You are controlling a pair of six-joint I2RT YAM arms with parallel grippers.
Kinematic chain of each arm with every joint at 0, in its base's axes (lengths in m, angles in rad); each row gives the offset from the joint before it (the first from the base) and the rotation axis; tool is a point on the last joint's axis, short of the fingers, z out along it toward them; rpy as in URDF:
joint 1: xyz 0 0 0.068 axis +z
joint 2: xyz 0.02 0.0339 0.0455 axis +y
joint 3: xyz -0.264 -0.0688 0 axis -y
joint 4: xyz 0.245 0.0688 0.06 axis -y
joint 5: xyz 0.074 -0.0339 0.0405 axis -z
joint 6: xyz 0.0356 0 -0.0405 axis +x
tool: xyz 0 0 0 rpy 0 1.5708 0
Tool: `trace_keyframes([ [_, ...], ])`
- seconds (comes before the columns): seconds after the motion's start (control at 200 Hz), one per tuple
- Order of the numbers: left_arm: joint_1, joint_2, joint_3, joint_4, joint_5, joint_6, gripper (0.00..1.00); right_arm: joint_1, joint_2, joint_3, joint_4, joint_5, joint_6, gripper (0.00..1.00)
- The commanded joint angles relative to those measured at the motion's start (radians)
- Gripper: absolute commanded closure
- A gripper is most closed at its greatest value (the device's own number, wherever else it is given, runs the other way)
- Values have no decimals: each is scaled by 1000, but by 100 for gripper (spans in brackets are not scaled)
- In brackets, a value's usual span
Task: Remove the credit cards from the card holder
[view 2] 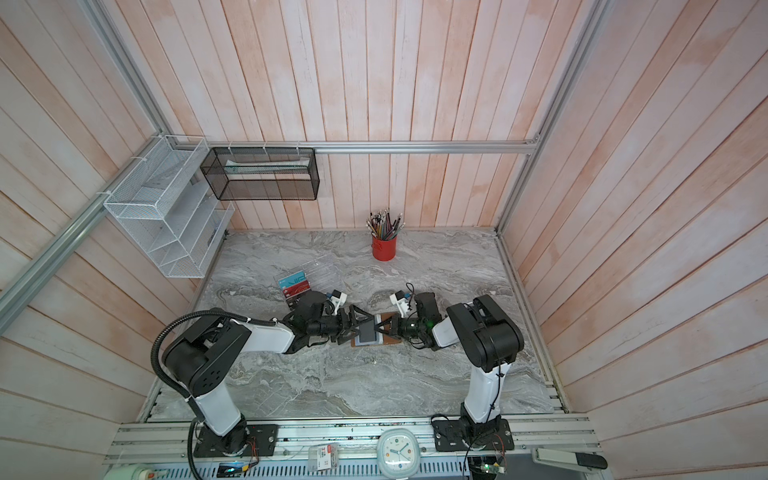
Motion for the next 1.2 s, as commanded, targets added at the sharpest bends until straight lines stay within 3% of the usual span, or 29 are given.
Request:
trace_keyframes([
  [0.0,6,41,-22,-223,-129,52,0,-7,-24,12,-32,7,-28,100],
  [1.195,8,83,1,-291,-146,103,0,-54,-68,52,-163,8,-113,100],
])
